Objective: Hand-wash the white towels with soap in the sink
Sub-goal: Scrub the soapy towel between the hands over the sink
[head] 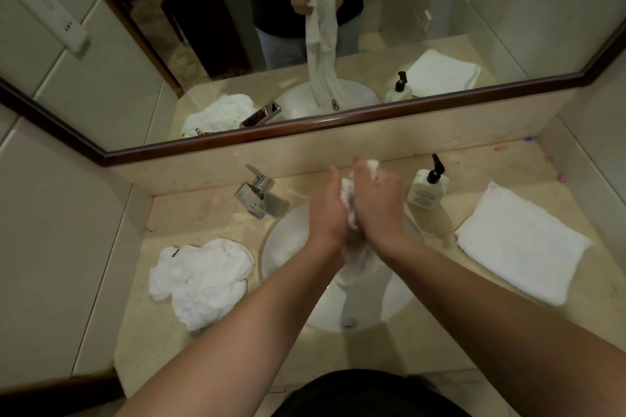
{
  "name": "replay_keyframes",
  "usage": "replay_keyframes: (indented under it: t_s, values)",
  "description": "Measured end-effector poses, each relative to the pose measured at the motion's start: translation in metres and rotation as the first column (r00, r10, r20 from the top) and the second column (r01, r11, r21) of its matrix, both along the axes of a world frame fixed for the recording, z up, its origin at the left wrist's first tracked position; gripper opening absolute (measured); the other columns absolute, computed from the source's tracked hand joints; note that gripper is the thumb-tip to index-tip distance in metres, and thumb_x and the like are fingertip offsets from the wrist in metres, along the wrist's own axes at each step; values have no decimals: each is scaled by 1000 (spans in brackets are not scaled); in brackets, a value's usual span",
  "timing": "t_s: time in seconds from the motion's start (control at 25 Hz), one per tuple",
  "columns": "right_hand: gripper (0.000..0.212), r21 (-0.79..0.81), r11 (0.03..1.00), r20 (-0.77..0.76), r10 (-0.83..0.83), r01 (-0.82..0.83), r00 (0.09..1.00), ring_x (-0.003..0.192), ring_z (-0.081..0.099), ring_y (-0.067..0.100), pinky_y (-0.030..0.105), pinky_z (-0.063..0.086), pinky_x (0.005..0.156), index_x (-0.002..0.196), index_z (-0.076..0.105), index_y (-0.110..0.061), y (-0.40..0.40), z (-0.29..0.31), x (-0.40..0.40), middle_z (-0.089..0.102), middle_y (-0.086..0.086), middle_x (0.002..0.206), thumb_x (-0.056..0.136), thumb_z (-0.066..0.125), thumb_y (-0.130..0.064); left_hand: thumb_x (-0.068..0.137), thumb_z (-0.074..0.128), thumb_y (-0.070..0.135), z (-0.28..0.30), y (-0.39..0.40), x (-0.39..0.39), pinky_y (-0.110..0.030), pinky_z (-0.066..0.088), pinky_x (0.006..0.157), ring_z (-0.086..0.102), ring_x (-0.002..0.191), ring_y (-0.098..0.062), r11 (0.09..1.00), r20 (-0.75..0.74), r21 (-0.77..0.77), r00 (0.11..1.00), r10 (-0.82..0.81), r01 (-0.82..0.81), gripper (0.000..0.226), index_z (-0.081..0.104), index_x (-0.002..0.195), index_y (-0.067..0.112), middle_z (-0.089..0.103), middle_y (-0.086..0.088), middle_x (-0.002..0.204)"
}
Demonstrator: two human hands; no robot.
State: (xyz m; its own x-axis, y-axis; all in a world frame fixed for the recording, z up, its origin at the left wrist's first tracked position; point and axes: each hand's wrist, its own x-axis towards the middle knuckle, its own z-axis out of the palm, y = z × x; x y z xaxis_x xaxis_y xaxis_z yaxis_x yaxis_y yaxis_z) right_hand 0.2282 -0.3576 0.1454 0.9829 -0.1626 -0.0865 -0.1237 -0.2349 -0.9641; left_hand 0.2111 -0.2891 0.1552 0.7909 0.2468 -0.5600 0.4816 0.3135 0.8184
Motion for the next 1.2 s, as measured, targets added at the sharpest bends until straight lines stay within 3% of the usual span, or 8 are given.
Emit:
replay_keyframes:
  t_s: [0.2,0.36,0.48,0.64,0.76,0.92,1.08,1.2]
  values:
    - [45,47,993,51,103,-106,993,50,58,9,28,47,50,62,61,-17,11,10,-31,60,-2,54,101,51,-36,103,43,49,11,9,1,-24,54,60,69,64,-14,998,20,-18,998,55,-55,52,67,77,11,70,-1,62]
    - [46,109,988,-82,-103,112,991,54,59,12,34,46,56,61,58,-15,-1,12,-14,62,2,58,99,53,-41,97,46,58,5,-2,-11,-41,57,88,73,90,-24,998,36,59,999,-30,28,58,75,89,9,77,-6,86]
    - [46,60,994,23,93,-94,995,59,65,18,36,51,57,65,64,-14,10,10,-39,66,5,61,100,50,-40,103,45,47,9,5,-9,-24,56,61,69,62,-15,993,15,-38,993,114,-114,54,66,71,8,69,-3,60]
    - [51,50,998,-13,-43,44,999,49,54,9,30,42,53,57,56,-16,3,16,-24,59,0,55,101,50,-42,102,46,46,4,3,-20,-39,54,82,69,86,-24,996,89,53,994,65,-70,54,73,90,1,74,-21,91]
    - [49,-5,991,39,131,-131,991,50,54,9,26,40,53,58,57,-16,16,12,-51,56,-4,52,101,50,-39,102,47,48,9,12,-24,-30,54,69,67,72,-18,989,35,-19,988,148,-147,52,70,70,14,71,-7,72]
    - [48,106,987,-55,-115,120,992,50,55,6,27,43,54,59,57,-17,4,21,-27,60,-1,57,100,51,-42,101,44,53,16,2,-29,-36,56,86,73,91,-23,996,37,86,998,-40,37,52,76,91,13,77,-10,91]
    - [43,90,992,18,91,-92,996,54,62,4,18,45,50,67,64,-20,14,21,-49,64,-2,58,102,49,-39,101,46,52,27,11,-18,-24,58,61,70,63,-12,999,32,14,998,52,-52,52,68,85,8,72,-3,70]
    - [48,122,988,-51,-86,92,995,51,59,3,25,44,53,63,61,-16,2,26,-29,64,1,59,100,50,-45,102,42,54,24,2,-23,-30,56,75,72,82,-15,992,43,117,997,-62,56,52,73,83,16,75,-3,82]
